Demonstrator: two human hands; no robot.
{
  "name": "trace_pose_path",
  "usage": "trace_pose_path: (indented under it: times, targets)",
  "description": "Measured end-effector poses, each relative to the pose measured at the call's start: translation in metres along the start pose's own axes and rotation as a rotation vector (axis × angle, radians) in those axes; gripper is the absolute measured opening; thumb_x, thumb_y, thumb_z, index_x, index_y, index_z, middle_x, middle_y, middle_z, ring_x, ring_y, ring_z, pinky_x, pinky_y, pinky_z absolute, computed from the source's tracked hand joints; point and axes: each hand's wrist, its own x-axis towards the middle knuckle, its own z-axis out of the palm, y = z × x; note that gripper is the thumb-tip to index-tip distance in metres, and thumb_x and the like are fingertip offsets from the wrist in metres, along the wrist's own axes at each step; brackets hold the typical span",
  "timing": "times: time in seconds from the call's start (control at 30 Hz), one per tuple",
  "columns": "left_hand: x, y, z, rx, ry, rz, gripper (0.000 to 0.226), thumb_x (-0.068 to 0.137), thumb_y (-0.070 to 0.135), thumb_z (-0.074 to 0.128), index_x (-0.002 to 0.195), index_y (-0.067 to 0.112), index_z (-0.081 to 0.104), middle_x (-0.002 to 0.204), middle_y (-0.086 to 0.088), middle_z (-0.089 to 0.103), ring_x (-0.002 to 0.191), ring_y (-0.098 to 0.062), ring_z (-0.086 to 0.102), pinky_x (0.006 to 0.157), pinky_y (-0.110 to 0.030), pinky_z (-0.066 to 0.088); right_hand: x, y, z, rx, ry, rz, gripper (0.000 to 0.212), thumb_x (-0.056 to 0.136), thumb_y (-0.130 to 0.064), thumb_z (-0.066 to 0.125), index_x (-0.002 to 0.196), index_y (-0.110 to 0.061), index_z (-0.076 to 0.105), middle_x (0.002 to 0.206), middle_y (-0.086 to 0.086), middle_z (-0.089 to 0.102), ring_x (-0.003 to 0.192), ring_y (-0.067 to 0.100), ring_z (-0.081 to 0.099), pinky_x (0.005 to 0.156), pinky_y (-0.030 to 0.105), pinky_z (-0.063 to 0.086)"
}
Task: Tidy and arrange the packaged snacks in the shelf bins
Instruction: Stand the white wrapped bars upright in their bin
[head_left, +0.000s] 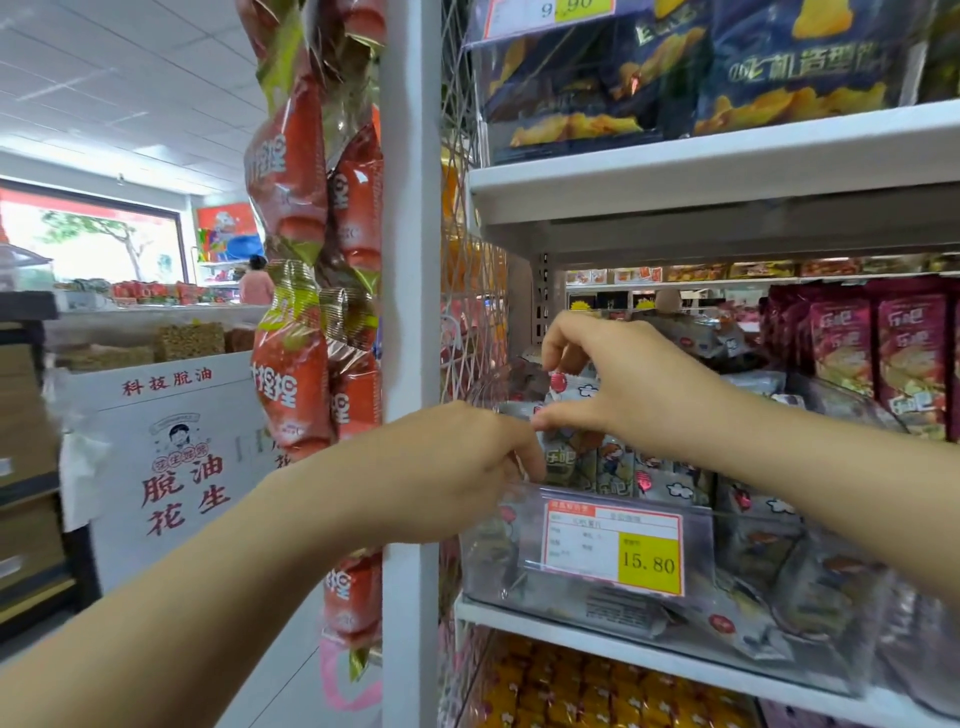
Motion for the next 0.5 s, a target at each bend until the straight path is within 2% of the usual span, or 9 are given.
trace_pose_path:
  times: [0.1,0.17,0.27,0.37,0.43,0.5]
  targets:
    - [-0.001,0.0,0.0,-0.094,-0.022,-0.009,0.041,0.097,0.007,0.034,0.121,0.031,0.056,0.116,0.011,0.062,0.105,0.001,0.054,0.078,-0.009,0.041,-0.001,0.006,-0.004,0.004,-0.017,0.016,0.038,0.071,-0.041,0.078,0.093,-0.024,0.051,0.089,-0.017,0.052,0.086,0.001,0.048,0.074,0.026,0.041]
    - [0.0,0.001,0.001,-0.111,-0.023,-0.008,0.04,0.096,0.005,0.035,0.119,0.031,0.056,0.112,0.011,0.062,0.102,0.002,0.055,0.076,-0.007,0.039,-0.002,0.009,-0.006,0.013,-0.011,0.018,0.038,0.071,-0.041,0.078,0.092,-0.026,0.051,0.087,-0.019,0.049,0.082,-0.003,0.045,0.072,0.024,0.037]
    - [0.0,0.003,0.001,-0.08,-0.022,0.0,0.033,0.096,0.008,0.038,0.114,0.028,0.056,0.088,0.016,0.056,0.076,0.014,0.051,0.068,-0.003,0.036,-0.003,0.011,-0.009,0.027,-0.001,0.006,0.039,0.071,-0.041,0.079,0.094,-0.025,0.051,0.087,-0.019,0.051,0.081,-0.004,0.047,0.068,0.023,0.036]
    - [0.001,0.006,0.0,-0.049,-0.019,-0.02,0.034,0.096,0.008,0.037,0.114,0.029,0.055,0.087,0.014,0.051,0.067,0.007,0.046,0.066,0.003,0.03,-0.005,0.01,-0.01,0.017,-0.009,0.004,0.039,0.071,-0.042,0.078,0.094,-0.025,0.052,0.09,-0.018,0.053,0.083,-0.005,0.048,0.071,0.024,0.039]
    - [0.002,0.008,-0.001,-0.048,-0.031,-0.04,0.035,0.096,0.007,0.035,0.114,0.029,0.056,0.089,0.013,0.052,0.069,0.005,0.046,0.065,0.001,0.031,-0.006,0.011,-0.011,0.011,-0.013,0.014,0.038,0.071,-0.043,0.078,0.093,-0.026,0.052,0.095,-0.014,0.055,0.088,0.004,0.053,0.077,0.028,0.045]
    - [0.004,0.009,-0.002,-0.023,-0.049,-0.058,0.035,0.096,0.007,0.035,0.113,0.029,0.056,0.094,0.012,0.054,0.076,-0.002,0.045,0.066,-0.013,0.031,-0.006,0.012,-0.011,0.002,-0.02,0.023,0.037,0.071,-0.044,0.077,0.091,-0.028,0.051,0.098,-0.012,0.056,0.089,0.011,0.057,0.08,0.033,0.049]
